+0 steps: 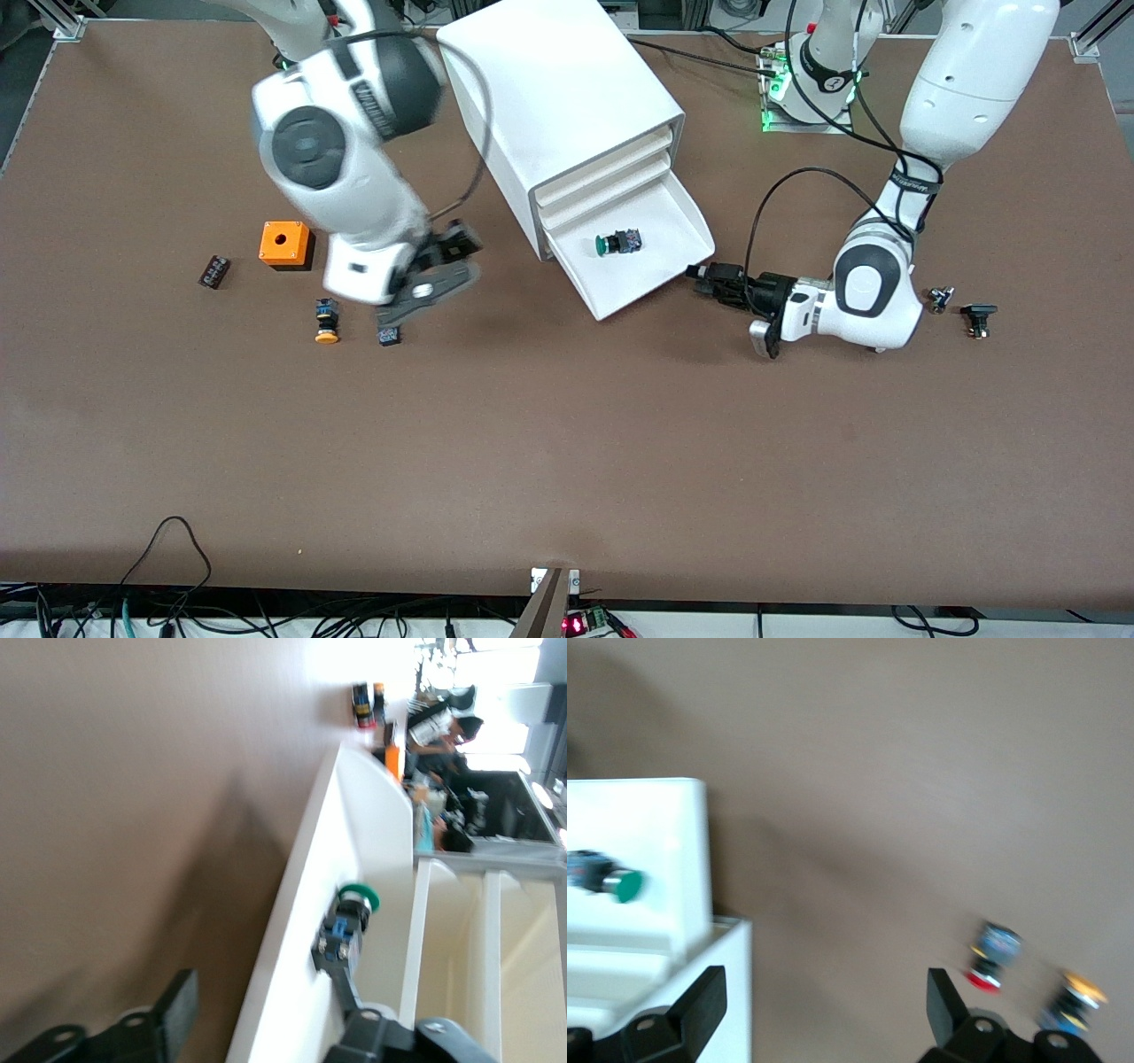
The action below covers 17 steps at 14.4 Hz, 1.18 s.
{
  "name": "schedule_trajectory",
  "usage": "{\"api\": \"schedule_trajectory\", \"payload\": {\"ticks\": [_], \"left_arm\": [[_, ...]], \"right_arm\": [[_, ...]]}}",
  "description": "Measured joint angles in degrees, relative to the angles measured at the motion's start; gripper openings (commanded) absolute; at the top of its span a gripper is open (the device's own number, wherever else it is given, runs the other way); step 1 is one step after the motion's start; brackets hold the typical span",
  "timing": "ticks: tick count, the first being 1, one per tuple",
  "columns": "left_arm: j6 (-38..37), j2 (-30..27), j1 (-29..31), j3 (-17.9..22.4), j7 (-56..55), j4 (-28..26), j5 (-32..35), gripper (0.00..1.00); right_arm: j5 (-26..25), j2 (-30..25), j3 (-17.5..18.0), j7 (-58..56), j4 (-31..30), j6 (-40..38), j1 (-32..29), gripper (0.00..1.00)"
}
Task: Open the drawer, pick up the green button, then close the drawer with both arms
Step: 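Grasp the green button in the drawer with the right gripper while the left withdraws, then close the right gripper on the green button and lift it slightly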
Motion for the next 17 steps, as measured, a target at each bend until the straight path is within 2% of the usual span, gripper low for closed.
{"api": "schedule_trajectory", "payload": {"ticks": [3,6,8,10,12,14,17], "left_arm": [[8.6,-6.9,1.6,0.2,-0.9,-0.3,0.0,1.0],[17.9,-16.0,6.3,0.6,-1.1,-1.8,1.8,1.0],[20.3,-21.7,8.0,0.7,-1.1,-2.6,8.6,1.0],[21.0,-27.2,8.6,0.7,-2.9,-3.1,19.2,1.0],[17.6,-32.5,10.2,1.1,-9.1,-3.1,31.2,1.0],[10.3,-38.1,11.0,2.2,-19.7,-2.6,43.8,1.0],[-1.4,-45.5,11.0,2.4,-38.7,-1.3,54.8,1.0]], "right_arm": [[-0.1,5.0,6.5,-3.9,4.1,3.7,0.8,1.0],[-0.1,8.1,9.9,-13.8,4.7,9.3,1.2,1.0],[-0.1,10.4,10.6,-18.9,4.8,12.9,2.5,1.0],[-0.1,12.7,10.8,-23.6,4.9,14.4,4.1,1.0],[-0.7,13.8,10.9,-25.6,5.0,14.4,6.0,1.0],[-3.2,14.0,10.9,-25.8,5.0,13.6,7.8,1.0],[-6.0,14.8,10.9,-29.5,5.0,13.1,8.8,1.0]]}}
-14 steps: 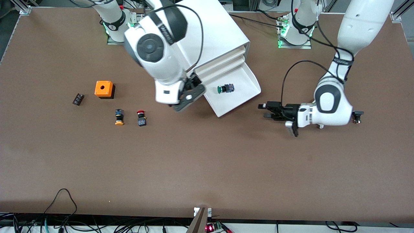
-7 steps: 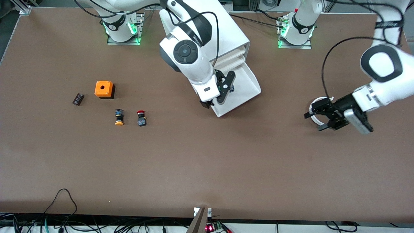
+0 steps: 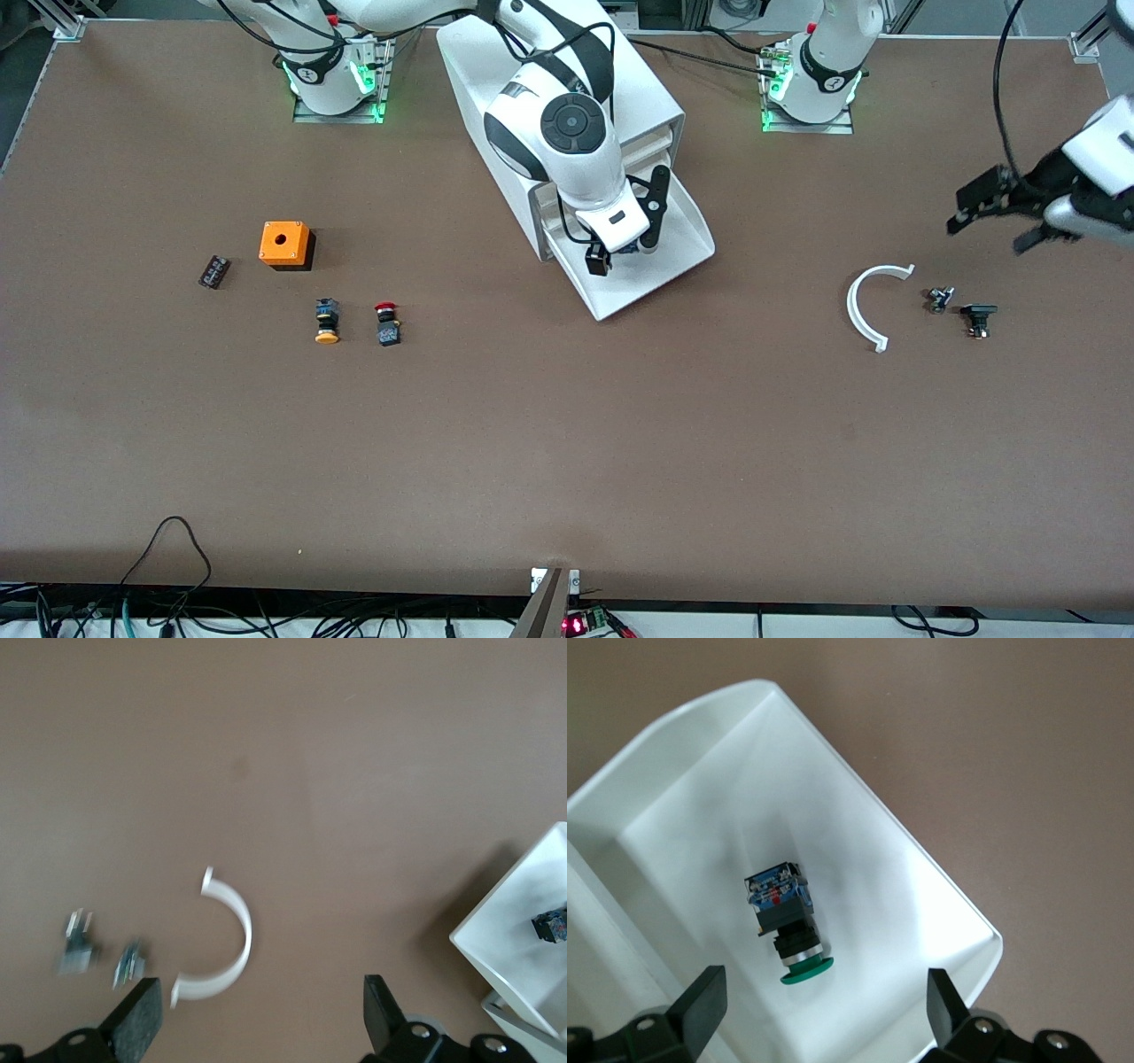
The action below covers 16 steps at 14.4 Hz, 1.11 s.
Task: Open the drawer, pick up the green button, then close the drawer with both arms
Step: 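Close the right gripper on the green button and lift it slightly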
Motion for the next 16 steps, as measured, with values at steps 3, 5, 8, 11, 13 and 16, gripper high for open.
{"api": "schedule_trajectory", "payload": {"ticks": [3,5,8,11,13,16], "left_arm": [[-8.9,-2.2,-0.4,-0.4,-12.8,4.6,4.9,1.0],[-12.0,-1.9,-1.7,-0.6,-18.5,7.8,6.7,1.0],[-13.0,0.0,-2.5,-0.6,-21.0,10.0,7.1,1.0],[-13.0,1.9,-2.5,-0.5,-21.3,10.5,7.1,1.0],[-13.0,2.6,-2.5,-0.5,-21.4,10.7,7.1,1.0],[-13.0,2.9,-2.5,-0.5,-21.4,10.9,7.1,1.0]], "right_arm": [[-0.3,1.9,-0.1,-4.3,0.0,0.3,-0.1,1.0],[-0.3,3.1,-0.1,-4.8,0.0,1.7,0.1,1.0],[-0.4,4.2,0.0,-5.0,0.0,5.1,1.1,1.0],[-0.5,4.9,0.0,-5.0,0.0,6.6,2.2,1.0],[-1.9,5.0,0.0,-5.0,0.0,6.6,2.4,1.0],[-3.9,5.8,0.0,-5.0,0.0,5.4,3.0,1.0]]}}
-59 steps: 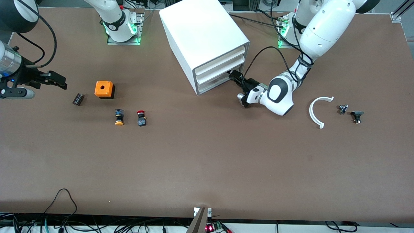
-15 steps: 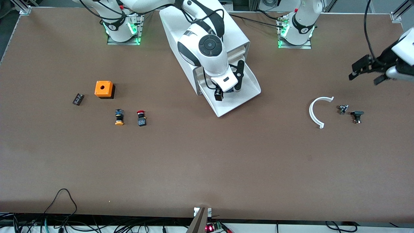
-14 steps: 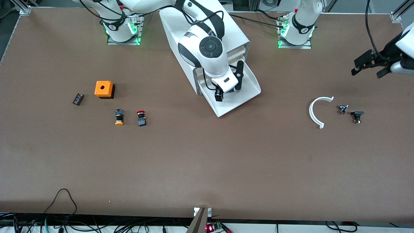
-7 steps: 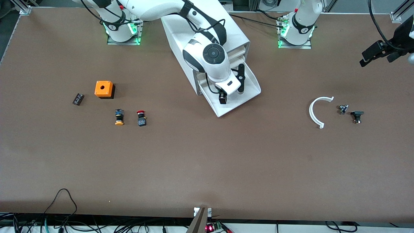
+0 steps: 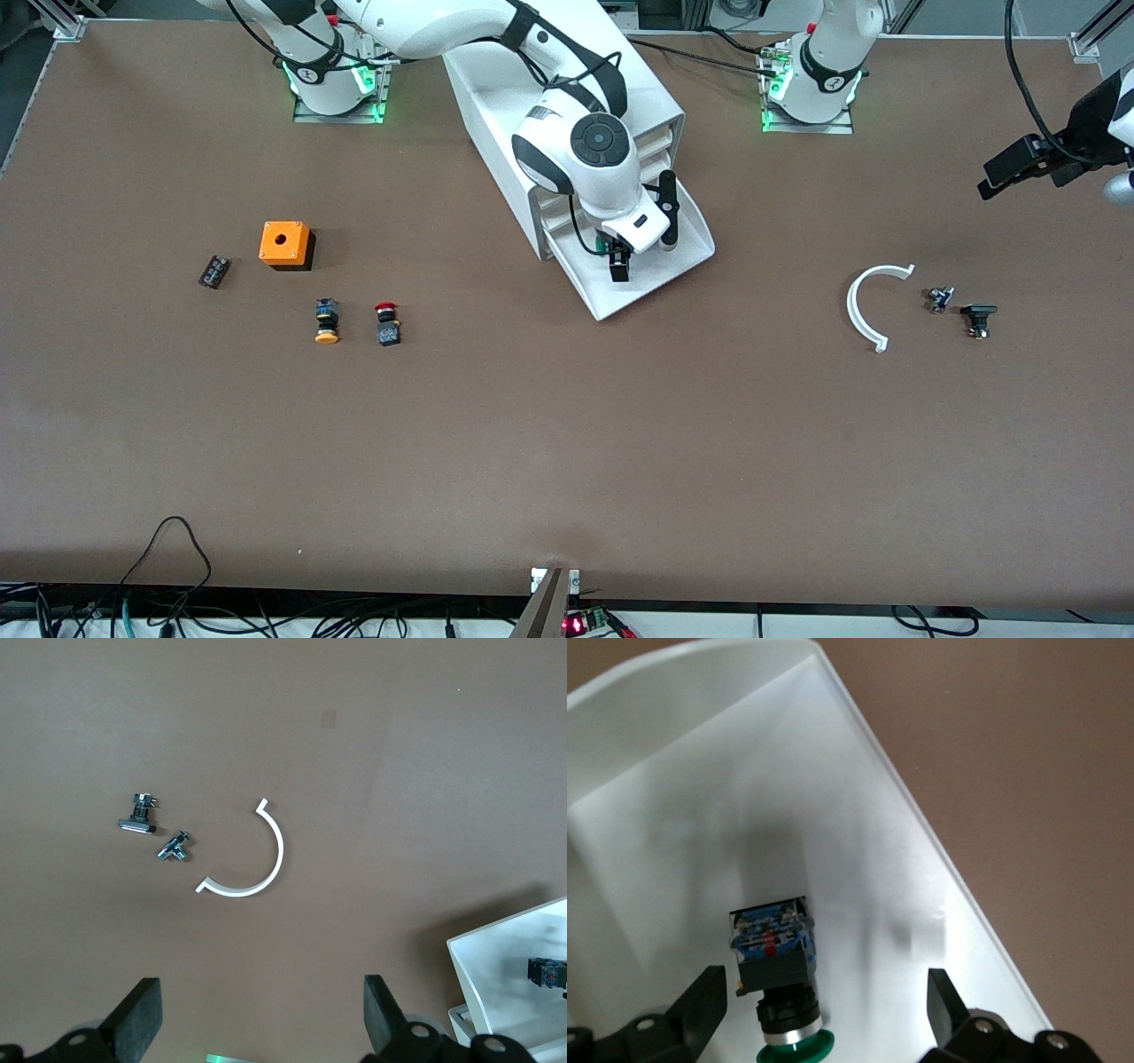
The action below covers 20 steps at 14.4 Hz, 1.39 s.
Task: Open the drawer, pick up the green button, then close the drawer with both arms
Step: 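Close the right gripper on the green button and lift it slightly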
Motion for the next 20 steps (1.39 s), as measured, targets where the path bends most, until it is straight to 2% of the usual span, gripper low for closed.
{"api": "schedule_trajectory", "payload": {"ticks": [13,15,20], "left_arm": [[0.0,0.1,0.0,0.1,-0.1,0.2,0.0,1.0],[0.0,0.1,0.0,0.1,-0.1,0.2,0.0,1.0],[0.0,0.1,0.0,0.1,-0.1,0.2,0.0,1.0]], "right_arm": [[-2.6,0.7,0.0,0.0,0.1,-2.3,0.7,1.0],[-2.6,0.9,0.0,0.0,0.2,-2.3,0.7,0.96],[-3.1,3.0,0.0,0.0,1.3,-1.9,1.1,0.96]]}}
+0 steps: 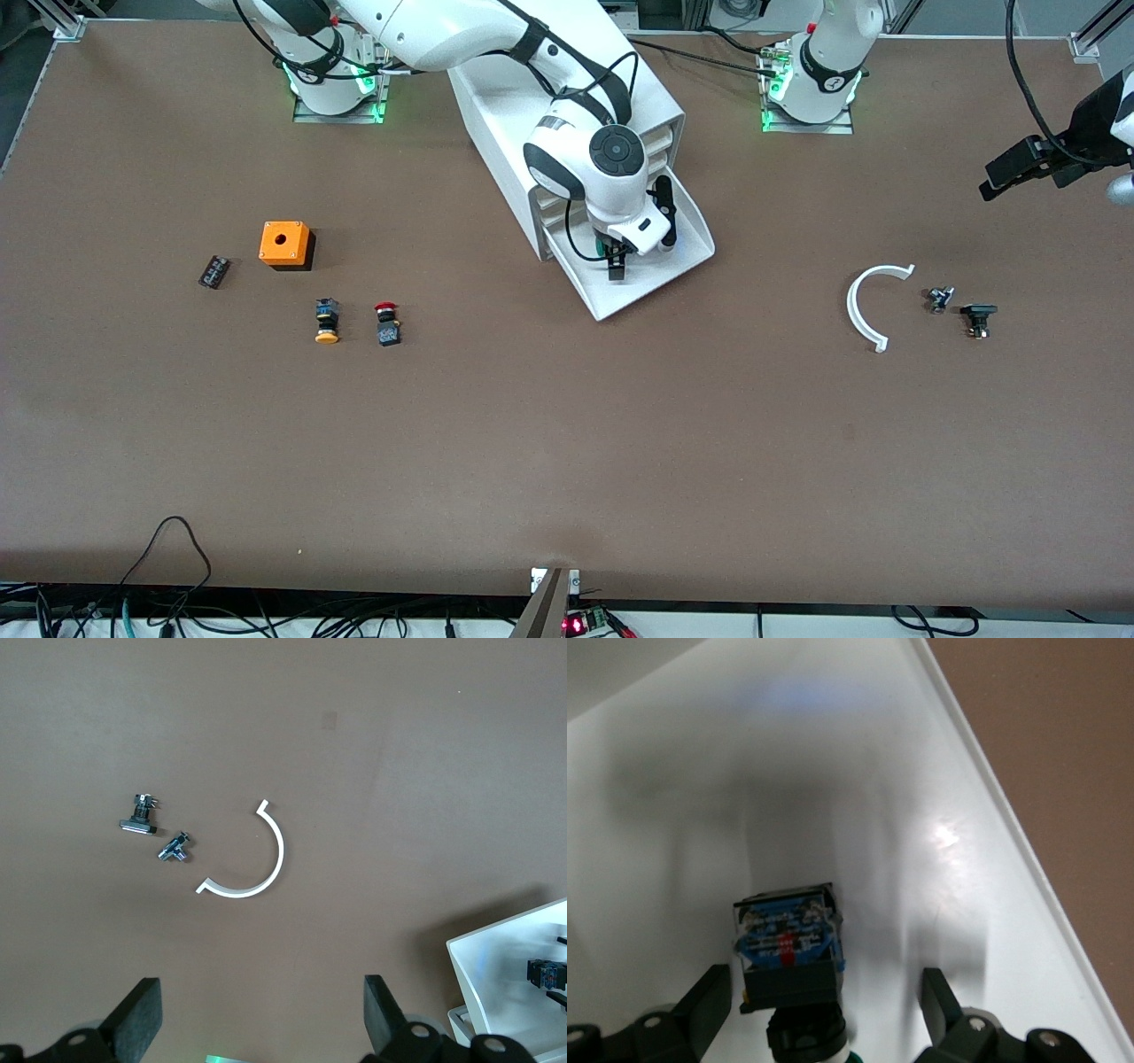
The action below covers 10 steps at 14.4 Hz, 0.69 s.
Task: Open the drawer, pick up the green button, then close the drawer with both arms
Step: 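Close the right gripper on the green button and lift it slightly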
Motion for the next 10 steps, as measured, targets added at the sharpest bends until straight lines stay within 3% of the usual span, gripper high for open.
{"api": "schedule_trajectory", "payload": {"ticks": [4,8,10], "left_arm": [[0.0,0.0,0.0,0.0,0.0,0.0,0.0,1.0],[0.0,0.0,0.0,0.0,0.0,0.0,0.0,1.0],[0.0,0.0,0.0,0.0,0.0,0.0,0.0,1.0]], "right_arm": [[0.0,0.1,0.0,0.0,1.7,0.0,0.0,0.89],[0.0,0.6,0.0,0.0,1.8,-0.1,0.1,0.88],[0.0,0.7,0.0,0.0,1.8,-0.1,0.1,0.77]]}}
